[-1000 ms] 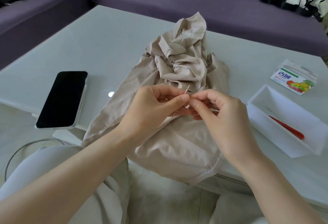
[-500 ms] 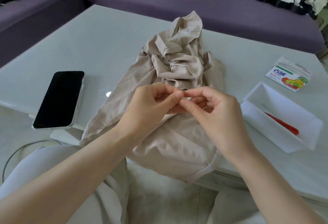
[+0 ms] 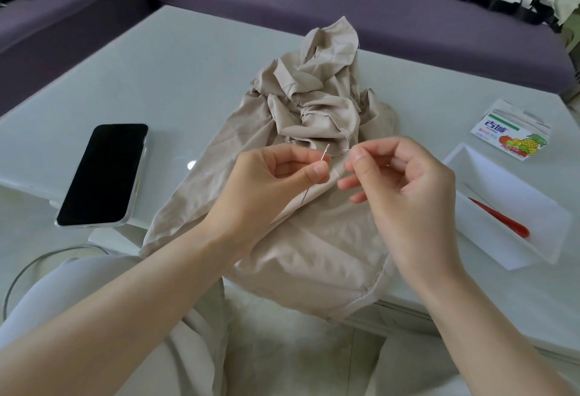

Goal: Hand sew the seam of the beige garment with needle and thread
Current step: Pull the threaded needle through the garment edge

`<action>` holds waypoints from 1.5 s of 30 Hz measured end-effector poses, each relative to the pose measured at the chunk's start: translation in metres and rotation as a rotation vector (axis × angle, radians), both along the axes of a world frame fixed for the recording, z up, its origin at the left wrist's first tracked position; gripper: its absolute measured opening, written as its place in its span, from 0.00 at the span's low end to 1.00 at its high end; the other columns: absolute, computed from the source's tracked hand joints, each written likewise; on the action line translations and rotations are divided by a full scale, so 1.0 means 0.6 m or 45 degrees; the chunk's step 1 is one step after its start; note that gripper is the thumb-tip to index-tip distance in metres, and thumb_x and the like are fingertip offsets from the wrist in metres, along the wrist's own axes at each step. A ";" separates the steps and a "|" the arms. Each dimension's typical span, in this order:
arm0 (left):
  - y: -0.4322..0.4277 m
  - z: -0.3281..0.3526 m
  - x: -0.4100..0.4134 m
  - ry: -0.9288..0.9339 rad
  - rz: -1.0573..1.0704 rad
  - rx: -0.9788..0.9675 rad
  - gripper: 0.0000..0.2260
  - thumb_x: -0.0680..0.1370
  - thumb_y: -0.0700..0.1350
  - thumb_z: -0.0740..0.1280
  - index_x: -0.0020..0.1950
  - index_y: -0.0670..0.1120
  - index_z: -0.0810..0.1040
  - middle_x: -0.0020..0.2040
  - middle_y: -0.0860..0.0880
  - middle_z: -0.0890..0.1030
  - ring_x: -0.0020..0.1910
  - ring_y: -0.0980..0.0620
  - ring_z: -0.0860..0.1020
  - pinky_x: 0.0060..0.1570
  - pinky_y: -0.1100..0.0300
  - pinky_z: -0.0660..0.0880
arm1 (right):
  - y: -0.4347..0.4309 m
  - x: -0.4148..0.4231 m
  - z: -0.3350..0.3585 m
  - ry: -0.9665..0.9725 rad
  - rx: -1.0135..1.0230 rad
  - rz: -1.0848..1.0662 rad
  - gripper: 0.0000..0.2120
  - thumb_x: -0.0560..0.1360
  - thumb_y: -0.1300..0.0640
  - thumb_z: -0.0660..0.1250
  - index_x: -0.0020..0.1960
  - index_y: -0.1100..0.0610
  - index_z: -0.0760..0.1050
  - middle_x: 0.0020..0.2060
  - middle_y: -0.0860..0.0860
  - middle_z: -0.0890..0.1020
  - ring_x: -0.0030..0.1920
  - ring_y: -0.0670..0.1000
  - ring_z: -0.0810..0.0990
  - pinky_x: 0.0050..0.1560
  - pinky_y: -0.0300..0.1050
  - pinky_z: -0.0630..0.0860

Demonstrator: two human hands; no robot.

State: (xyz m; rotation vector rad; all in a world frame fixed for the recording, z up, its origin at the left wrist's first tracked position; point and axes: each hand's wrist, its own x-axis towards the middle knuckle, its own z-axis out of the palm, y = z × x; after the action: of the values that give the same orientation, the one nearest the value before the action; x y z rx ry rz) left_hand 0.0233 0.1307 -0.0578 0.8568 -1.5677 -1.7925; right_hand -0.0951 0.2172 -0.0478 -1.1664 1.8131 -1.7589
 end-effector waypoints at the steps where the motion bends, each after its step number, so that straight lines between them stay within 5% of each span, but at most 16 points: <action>1: 0.000 -0.001 0.000 0.007 0.000 0.023 0.11 0.67 0.47 0.71 0.45 0.42 0.82 0.41 0.46 0.85 0.42 0.55 0.82 0.49 0.65 0.77 | 0.000 0.002 0.001 -0.006 -0.011 -0.005 0.03 0.76 0.60 0.67 0.43 0.57 0.77 0.34 0.49 0.83 0.35 0.46 0.83 0.33 0.34 0.75; 10: 0.004 0.000 -0.005 0.097 -0.038 0.198 0.09 0.67 0.45 0.71 0.43 0.41 0.80 0.40 0.45 0.85 0.43 0.53 0.83 0.46 0.65 0.78 | -0.002 0.012 -0.009 -0.029 -0.043 -0.052 0.03 0.76 0.60 0.68 0.42 0.55 0.77 0.35 0.48 0.83 0.37 0.47 0.83 0.36 0.37 0.77; 16: 0.007 -0.002 -0.007 0.147 -0.077 0.259 0.10 0.67 0.43 0.71 0.44 0.38 0.80 0.43 0.39 0.84 0.46 0.44 0.83 0.53 0.55 0.79 | -0.006 0.016 -0.019 0.066 -0.062 -0.086 0.03 0.74 0.55 0.67 0.42 0.50 0.75 0.36 0.46 0.83 0.38 0.49 0.83 0.38 0.44 0.79; 21: 0.010 -0.002 -0.012 0.150 -0.080 0.266 0.08 0.68 0.42 0.71 0.43 0.39 0.81 0.42 0.39 0.84 0.43 0.46 0.84 0.50 0.58 0.80 | -0.009 0.016 -0.023 0.103 -0.077 -0.119 0.03 0.75 0.54 0.66 0.42 0.51 0.75 0.35 0.46 0.82 0.39 0.51 0.83 0.40 0.53 0.80; 29: 0.012 0.002 -0.014 0.213 -0.068 0.290 0.05 0.69 0.39 0.69 0.41 0.38 0.80 0.38 0.43 0.84 0.38 0.50 0.84 0.42 0.64 0.79 | -0.011 0.014 -0.028 0.150 -0.095 -0.147 0.03 0.75 0.55 0.66 0.42 0.52 0.74 0.36 0.47 0.82 0.39 0.51 0.83 0.39 0.54 0.81; 45: 0.014 0.005 -0.012 0.162 -0.026 0.238 0.07 0.69 0.40 0.71 0.43 0.37 0.81 0.39 0.41 0.84 0.39 0.49 0.84 0.42 0.64 0.79 | -0.013 0.015 -0.039 0.313 -0.145 -0.172 0.03 0.75 0.51 0.64 0.43 0.46 0.72 0.38 0.45 0.81 0.37 0.51 0.81 0.36 0.53 0.80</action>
State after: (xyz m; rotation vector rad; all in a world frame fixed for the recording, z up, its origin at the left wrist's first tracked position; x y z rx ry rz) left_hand 0.0158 0.1392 -0.0550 0.7963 -1.3496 -1.9915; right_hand -0.0861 0.2095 -0.0710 -1.3878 1.9950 -1.8861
